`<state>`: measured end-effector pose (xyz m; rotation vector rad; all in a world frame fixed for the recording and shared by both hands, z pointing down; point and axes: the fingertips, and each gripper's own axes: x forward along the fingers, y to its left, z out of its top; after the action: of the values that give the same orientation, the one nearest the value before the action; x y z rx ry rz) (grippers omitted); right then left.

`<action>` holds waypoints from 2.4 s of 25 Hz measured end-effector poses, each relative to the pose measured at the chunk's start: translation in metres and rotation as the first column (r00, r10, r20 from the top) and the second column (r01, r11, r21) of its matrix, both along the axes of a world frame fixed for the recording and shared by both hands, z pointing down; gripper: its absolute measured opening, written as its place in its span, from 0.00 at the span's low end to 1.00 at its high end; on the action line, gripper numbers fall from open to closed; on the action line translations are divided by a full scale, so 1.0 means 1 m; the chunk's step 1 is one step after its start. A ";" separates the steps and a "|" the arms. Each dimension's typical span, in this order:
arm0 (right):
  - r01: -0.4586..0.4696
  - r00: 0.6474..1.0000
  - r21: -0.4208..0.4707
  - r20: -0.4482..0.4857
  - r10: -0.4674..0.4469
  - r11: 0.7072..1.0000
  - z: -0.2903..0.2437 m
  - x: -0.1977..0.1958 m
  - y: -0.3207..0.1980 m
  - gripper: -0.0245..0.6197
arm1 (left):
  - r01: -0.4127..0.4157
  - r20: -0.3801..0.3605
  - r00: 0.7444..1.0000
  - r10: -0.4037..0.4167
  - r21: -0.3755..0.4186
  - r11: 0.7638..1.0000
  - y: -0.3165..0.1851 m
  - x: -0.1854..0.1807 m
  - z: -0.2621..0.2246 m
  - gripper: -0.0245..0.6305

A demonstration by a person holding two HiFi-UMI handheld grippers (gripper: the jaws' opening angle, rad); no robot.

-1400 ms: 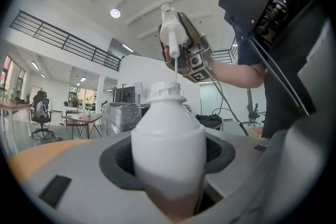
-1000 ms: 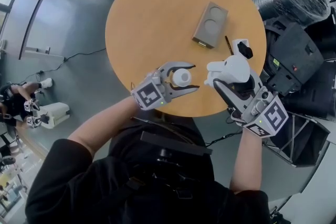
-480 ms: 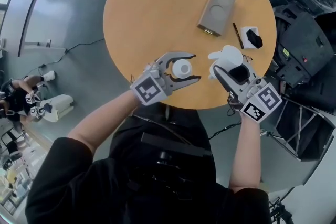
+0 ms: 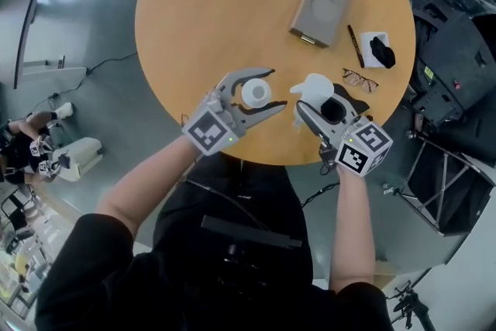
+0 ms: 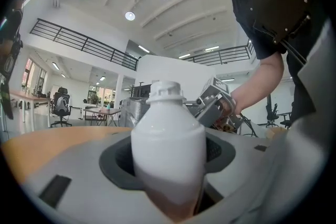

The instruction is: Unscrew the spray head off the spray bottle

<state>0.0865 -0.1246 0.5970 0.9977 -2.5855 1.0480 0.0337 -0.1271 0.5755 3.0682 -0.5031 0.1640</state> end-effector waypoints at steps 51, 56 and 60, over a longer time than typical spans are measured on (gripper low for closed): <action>-0.098 0.990 -0.300 -0.125 0.063 0.949 0.206 -0.005 -0.015 0.51 | 0.013 0.203 0.979 0.010 -0.111 0.994 -0.009 -0.013 0.182 0.60; -0.132 0.986 -0.283 -0.136 0.097 0.950 0.189 0.001 -0.015 0.52 | 0.030 0.221 0.975 -0.008 -0.099 0.995 -0.007 -0.021 0.163 0.60; -0.151 0.983 -0.258 -0.142 0.117 0.954 0.160 0.003 -0.011 0.52 | 0.018 0.185 0.983 -0.007 -0.063 0.998 -0.002 -0.028 0.134 0.60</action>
<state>0.0896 -0.1354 0.7573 1.1396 -2.2276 1.2825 0.0052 -0.1294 0.7092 3.0017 -0.5133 0.4588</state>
